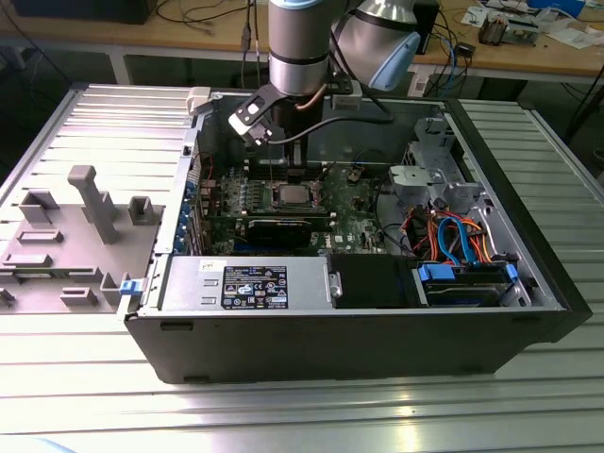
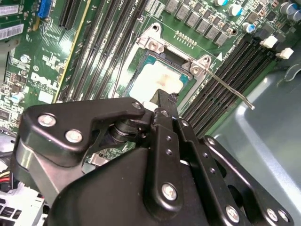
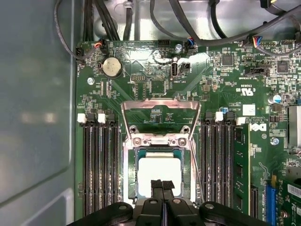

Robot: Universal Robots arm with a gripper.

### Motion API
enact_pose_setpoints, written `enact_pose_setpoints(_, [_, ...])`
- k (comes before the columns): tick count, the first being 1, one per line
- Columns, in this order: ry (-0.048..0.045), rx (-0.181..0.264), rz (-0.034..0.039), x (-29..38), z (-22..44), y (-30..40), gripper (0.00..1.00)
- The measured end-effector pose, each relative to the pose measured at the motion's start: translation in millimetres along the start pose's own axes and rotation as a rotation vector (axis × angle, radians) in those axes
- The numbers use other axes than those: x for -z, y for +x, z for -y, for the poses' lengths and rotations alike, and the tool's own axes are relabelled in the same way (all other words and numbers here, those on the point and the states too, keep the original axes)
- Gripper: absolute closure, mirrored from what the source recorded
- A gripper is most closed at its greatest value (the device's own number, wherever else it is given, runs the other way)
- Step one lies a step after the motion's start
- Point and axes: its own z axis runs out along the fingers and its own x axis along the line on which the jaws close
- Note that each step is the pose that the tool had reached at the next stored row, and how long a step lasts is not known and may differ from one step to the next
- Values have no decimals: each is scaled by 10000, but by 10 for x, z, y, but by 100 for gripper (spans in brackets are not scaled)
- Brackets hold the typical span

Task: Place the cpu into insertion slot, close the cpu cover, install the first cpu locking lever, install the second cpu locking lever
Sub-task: 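Close the cpu cover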

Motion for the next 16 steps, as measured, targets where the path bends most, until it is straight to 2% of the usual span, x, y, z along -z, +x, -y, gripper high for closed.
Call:
enact_pose_setpoints(5, [17, 35, -1, 27, -1, 0, 89])
enact_pose_setpoints(7, [25, 35, -1, 78, -2, 1, 89])
enact_pose_setpoints(11, [34, 37, -2, 83, -7, 1, 89])
enact_pose_setpoints(14, [97, 33, -3, 82, -66, 0, 89])
enact_pose_setpoints(16, [174, 31, -5, 80, -100, 0, 89])
